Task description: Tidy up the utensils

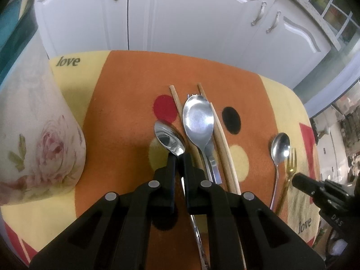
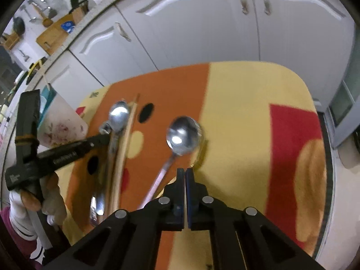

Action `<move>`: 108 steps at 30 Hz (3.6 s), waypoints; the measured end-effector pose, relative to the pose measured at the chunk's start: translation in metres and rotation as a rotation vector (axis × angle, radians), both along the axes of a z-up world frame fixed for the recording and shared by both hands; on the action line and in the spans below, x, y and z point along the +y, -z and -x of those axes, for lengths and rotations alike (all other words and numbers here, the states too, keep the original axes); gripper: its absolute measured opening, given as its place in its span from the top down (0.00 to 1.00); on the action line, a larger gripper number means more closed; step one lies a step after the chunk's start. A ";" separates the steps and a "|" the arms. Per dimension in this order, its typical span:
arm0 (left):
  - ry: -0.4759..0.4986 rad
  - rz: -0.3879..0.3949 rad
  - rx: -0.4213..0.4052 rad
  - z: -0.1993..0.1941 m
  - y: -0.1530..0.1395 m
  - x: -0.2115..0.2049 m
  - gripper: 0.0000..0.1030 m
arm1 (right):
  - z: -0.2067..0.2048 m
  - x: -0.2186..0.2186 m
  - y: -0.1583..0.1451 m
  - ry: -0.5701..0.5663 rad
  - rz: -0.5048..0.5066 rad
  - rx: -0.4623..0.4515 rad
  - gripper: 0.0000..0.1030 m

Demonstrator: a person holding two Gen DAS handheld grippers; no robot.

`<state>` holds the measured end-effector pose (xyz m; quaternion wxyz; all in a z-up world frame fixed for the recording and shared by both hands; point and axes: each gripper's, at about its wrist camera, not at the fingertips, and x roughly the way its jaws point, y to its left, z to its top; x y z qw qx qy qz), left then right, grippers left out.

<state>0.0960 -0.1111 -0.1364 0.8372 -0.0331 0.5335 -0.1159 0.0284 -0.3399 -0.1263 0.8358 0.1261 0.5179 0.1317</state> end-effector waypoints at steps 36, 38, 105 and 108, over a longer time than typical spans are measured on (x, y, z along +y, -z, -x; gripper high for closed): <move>0.012 0.123 -0.046 0.014 -0.033 0.016 0.99 | 0.015 -0.018 -0.032 -0.018 -0.102 -0.196 0.98; 0.020 0.131 -0.066 0.021 -0.042 0.018 0.99 | 0.017 -0.015 -0.043 -0.026 -0.097 -0.220 0.99; -0.243 -0.035 -0.471 0.020 -0.163 0.176 0.99 | -0.076 0.252 -0.155 -0.263 0.226 -0.647 0.99; -0.241 -0.037 -0.456 0.022 -0.157 0.174 0.99 | -0.072 0.256 -0.147 -0.289 0.227 -0.628 0.99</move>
